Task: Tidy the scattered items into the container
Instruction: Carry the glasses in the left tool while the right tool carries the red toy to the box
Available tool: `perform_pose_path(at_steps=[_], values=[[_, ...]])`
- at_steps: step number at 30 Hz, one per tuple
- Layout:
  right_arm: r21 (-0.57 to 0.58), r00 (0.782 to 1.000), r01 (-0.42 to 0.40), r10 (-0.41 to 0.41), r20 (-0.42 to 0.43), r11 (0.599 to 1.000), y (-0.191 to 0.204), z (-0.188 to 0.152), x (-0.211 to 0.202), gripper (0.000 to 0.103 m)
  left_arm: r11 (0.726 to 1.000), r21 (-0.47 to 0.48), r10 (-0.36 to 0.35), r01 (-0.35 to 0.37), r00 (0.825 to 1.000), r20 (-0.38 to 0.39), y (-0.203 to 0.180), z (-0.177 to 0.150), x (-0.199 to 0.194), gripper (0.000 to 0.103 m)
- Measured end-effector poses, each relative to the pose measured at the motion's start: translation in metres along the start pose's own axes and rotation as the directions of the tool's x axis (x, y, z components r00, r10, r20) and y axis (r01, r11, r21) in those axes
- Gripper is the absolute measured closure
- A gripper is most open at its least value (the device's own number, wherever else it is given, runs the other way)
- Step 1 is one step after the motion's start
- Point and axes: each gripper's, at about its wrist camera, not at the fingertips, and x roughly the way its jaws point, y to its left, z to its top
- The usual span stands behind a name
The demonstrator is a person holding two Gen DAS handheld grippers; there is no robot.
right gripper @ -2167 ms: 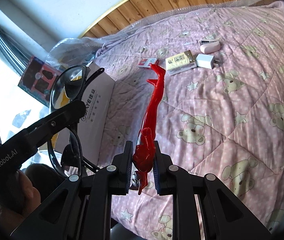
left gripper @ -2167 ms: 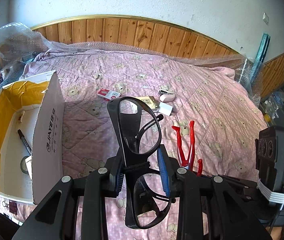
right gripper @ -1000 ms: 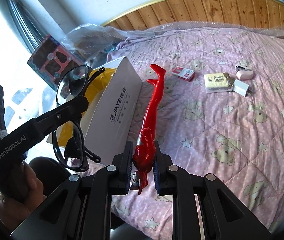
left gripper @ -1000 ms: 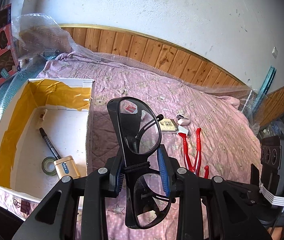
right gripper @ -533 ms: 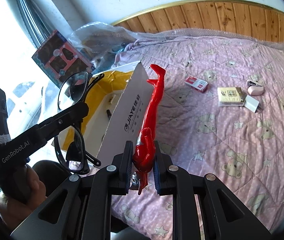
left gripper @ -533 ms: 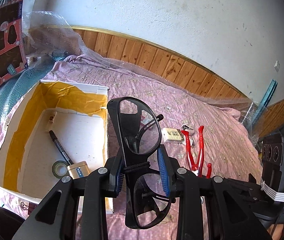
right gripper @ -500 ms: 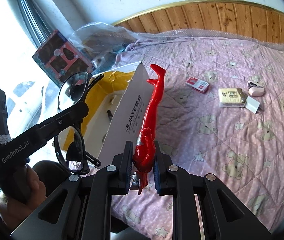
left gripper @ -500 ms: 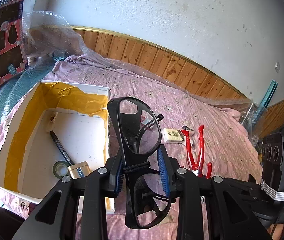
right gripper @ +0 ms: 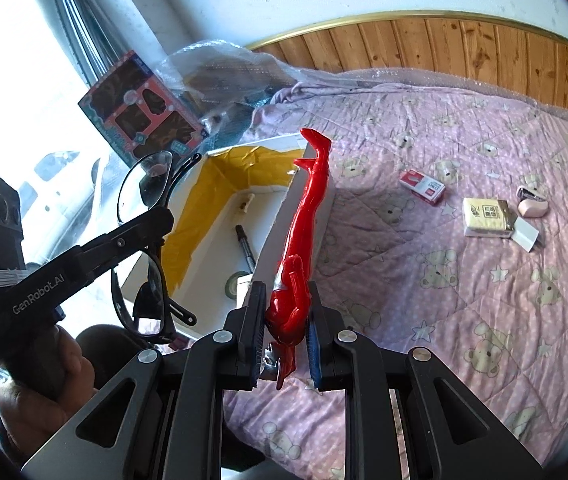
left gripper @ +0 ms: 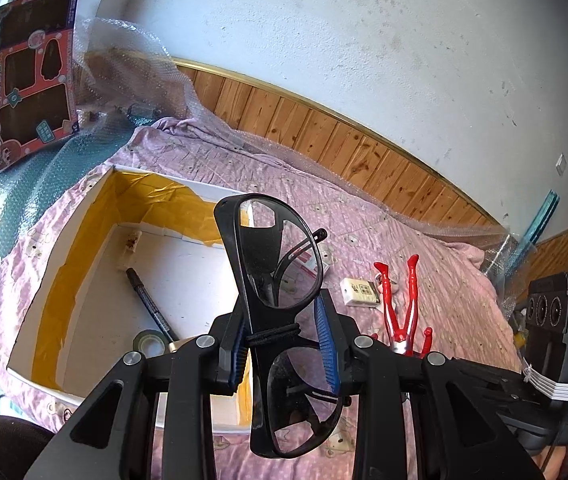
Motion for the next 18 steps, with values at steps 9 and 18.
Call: perform_pose_path(at_steps=[9, 18], values=[[-0.012, 1.0, -0.023, 0.023, -0.01, 1.0, 0.013, 0.009, 0.006, 0.084, 0.999, -0.04, 0.015, -0.015, 1.0, 0.012, 0.023, 0.004, -0.005, 0.071], [-0.038, 0.999, -0.047, 0.046, -0.023, 0.998, 0.03, 0.02, 0.016, 0.084, 0.996, -0.077, 0.043, -0.043, 0.999, 0.005, 0.045, 0.006, -0.003, 0.071]])
